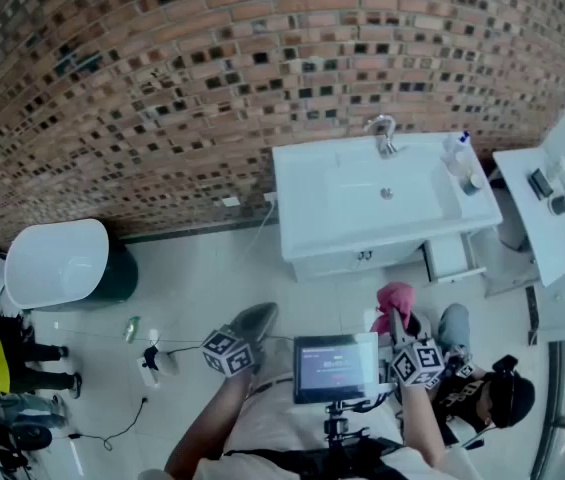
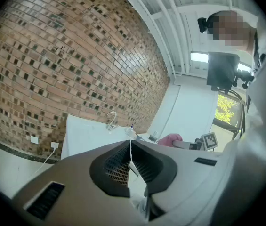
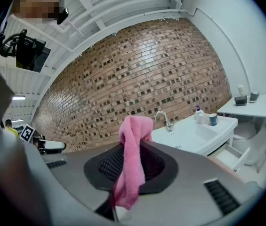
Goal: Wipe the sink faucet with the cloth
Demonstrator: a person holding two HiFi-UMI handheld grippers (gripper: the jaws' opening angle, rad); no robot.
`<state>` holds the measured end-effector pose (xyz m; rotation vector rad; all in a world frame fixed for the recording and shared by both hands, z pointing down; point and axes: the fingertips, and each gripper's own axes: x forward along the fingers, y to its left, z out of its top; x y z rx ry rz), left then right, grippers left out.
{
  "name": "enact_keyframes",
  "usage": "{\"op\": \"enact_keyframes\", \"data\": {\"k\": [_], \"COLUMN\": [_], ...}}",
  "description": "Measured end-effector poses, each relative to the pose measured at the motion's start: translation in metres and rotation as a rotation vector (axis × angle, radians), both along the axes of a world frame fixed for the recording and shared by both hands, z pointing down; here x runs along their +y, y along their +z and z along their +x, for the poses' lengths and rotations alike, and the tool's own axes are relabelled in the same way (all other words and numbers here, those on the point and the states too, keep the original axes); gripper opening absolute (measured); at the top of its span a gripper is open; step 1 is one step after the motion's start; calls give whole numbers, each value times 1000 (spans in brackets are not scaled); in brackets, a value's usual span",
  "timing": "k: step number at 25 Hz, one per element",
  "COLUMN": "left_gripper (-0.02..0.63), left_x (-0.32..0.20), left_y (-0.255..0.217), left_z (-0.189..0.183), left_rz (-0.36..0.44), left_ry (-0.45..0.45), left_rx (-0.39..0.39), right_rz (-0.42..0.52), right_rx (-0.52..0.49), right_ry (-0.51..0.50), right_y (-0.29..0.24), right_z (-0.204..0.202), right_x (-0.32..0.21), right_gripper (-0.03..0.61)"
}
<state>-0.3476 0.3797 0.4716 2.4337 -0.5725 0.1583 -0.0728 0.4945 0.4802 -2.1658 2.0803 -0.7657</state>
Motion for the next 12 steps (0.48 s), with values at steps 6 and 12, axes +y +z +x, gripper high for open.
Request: {"op": "enact_keyframes", "data": {"k": [6, 12], "left_gripper": [0, 0], "left_x": [-6, 2], "left_y": [4, 3], "left_z": [33, 58], "left_rz": [39, 41], "left_ry": [-30, -14], "left_rx": [-4, 2], "right_rz": [42, -11], "right_rx": [-9, -19], "right_ry": [8, 67], "right_y": [-1, 31], "right_z": [35, 64], "right_x": [8, 42], "right_gripper": [77, 77]}}
